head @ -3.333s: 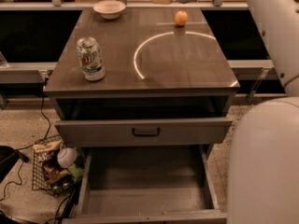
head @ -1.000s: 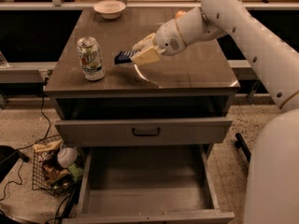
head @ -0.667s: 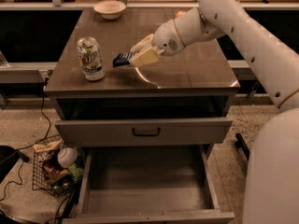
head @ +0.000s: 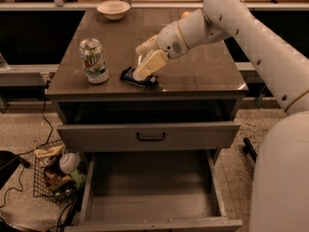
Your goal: Move rxbar blueberry near 7up can
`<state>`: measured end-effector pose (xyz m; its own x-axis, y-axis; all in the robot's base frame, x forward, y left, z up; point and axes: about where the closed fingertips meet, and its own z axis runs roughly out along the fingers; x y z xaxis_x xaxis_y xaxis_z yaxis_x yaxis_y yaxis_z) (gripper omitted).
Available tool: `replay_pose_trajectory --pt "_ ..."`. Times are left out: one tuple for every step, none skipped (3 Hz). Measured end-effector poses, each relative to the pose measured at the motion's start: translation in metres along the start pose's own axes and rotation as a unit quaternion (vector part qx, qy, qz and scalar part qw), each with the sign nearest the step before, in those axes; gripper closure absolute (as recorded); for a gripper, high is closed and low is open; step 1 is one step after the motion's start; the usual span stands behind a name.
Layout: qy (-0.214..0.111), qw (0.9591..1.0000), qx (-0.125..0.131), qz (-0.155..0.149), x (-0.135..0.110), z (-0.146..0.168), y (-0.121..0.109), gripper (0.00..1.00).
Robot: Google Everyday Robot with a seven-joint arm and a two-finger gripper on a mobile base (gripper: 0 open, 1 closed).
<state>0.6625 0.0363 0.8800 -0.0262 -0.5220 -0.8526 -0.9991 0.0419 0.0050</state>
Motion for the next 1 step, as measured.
replay_pose_trajectory --pt "0.0 1.0 -0.001 0.0 -0.0001 0.0008 0.0001 0.0"
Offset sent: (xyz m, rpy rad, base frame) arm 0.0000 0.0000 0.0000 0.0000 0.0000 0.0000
